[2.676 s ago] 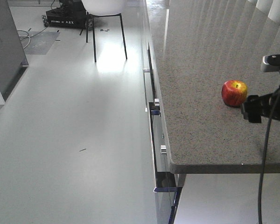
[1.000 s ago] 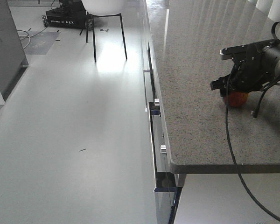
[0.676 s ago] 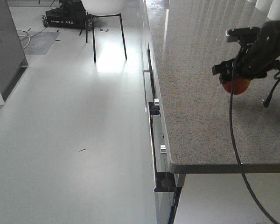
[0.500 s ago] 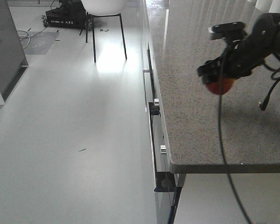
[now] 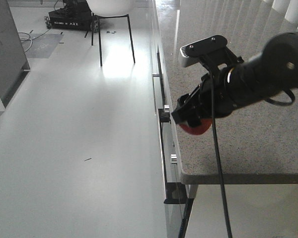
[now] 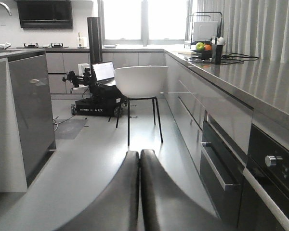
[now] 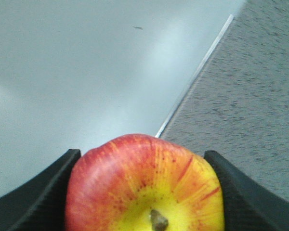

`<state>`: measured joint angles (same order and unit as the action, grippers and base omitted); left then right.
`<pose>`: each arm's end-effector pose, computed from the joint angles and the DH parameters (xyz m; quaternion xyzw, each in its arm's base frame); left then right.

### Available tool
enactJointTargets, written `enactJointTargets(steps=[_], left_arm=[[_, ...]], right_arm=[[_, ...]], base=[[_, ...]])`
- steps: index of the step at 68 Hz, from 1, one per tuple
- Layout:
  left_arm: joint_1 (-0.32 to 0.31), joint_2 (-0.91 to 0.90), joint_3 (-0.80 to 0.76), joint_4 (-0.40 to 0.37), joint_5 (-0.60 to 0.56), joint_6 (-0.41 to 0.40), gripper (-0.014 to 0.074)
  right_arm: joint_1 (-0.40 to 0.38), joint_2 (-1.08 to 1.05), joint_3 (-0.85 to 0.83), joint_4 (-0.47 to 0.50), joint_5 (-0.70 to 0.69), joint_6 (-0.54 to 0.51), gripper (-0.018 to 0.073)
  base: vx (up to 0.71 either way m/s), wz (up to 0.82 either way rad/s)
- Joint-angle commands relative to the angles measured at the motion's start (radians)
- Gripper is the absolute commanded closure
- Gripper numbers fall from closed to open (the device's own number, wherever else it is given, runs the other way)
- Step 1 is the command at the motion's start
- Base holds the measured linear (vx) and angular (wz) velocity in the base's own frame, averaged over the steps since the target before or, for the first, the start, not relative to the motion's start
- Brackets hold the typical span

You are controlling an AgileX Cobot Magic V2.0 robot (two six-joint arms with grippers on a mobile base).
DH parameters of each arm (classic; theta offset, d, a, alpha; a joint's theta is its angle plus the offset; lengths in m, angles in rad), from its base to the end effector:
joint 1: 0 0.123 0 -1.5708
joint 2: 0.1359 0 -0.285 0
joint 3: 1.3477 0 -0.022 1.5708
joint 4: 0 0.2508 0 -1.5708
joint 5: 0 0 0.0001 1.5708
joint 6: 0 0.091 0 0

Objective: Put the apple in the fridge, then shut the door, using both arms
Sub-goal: 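Lift the apple with the right gripper and pull it toward the robot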

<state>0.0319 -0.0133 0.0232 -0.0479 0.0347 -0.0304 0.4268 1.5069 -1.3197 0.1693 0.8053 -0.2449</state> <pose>0.0564 0.0016 0.2029 -0.0375 0.6909 -0.0173 0.7218 0.2944 0.1460 0.3334 -0.2769 0.9008 0.1060 0.3172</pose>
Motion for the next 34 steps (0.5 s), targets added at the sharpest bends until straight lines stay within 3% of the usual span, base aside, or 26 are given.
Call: enactJointTargets(steps=[1, 16, 34], left_arm=[[0.001, -0.013, 0.006, -0.007, -0.075, -0.009, 0.0603], [0.001, -0.013, 0.006, -0.007, -0.075, -0.009, 0.0603], [0.001, -0.013, 0.006, -0.007, -0.075, -0.009, 0.0603]], right_arm=[[0.044, -0.138, 0.059, 0.026, -0.082, -0.002, 0.0371], [0.135, -0.323, 0.220, 0.069, -0.085, -0.005, 0.0371], [0.178, -0.564, 0.388, 0.130, -0.080, -0.010, 0.0371]], base=[[0.00, 0.00], [0.00, 0.00], [0.00, 0.00]])
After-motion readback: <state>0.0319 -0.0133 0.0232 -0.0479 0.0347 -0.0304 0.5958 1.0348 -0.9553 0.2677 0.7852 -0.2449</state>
